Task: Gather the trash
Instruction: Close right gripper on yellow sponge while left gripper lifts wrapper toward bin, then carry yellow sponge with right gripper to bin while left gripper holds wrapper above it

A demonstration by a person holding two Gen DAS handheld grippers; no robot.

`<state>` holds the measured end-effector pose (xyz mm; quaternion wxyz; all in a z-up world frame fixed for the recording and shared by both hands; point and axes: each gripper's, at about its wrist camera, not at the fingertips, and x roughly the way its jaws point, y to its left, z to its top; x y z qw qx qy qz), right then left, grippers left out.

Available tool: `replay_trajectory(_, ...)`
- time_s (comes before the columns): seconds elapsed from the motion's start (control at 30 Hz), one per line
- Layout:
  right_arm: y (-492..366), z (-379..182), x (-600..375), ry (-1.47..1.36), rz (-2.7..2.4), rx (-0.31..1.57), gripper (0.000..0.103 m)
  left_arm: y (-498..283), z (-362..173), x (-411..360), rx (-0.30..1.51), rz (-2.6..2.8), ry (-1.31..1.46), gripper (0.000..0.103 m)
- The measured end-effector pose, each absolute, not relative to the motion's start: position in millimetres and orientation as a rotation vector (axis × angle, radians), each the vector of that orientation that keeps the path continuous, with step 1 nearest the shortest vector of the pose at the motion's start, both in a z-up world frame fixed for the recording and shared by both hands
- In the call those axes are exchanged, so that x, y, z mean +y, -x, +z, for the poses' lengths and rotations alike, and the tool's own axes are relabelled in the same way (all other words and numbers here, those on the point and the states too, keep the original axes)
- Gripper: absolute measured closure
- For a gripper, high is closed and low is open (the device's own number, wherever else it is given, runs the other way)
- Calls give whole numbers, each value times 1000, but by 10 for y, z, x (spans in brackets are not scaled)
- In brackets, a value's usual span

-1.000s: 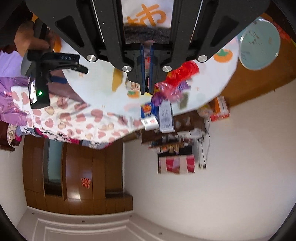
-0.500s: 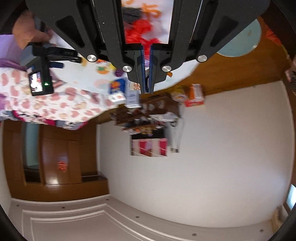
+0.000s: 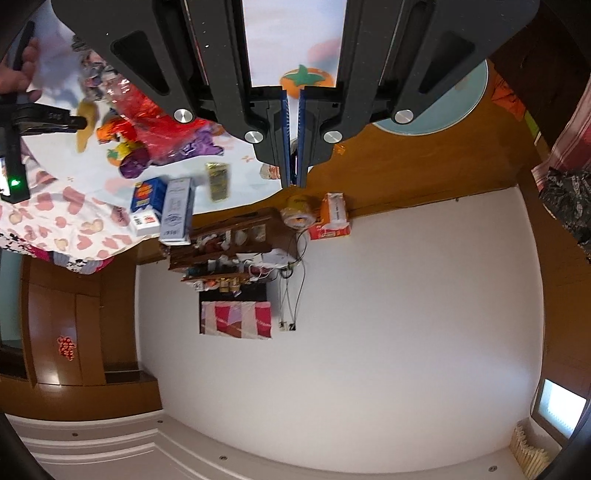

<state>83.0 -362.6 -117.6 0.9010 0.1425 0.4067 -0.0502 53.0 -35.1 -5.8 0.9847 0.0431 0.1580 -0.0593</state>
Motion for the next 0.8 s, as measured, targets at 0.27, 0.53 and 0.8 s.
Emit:
replay_trajectory(0.27, -605, -866, -3636, -260, -120, 750, 87, -598, -97, -201, 348, -67, -101, 100)
replay_trajectory(0.53, -522, -259, -3332, -224, -13, 626, 87, -620, -118, -78, 363, -40, -108, 100)
replay_trajectory(0.8, -790, -88, -2762, -155, 122, 597, 87, -633, -148, 121, 367, 4, -102, 100)
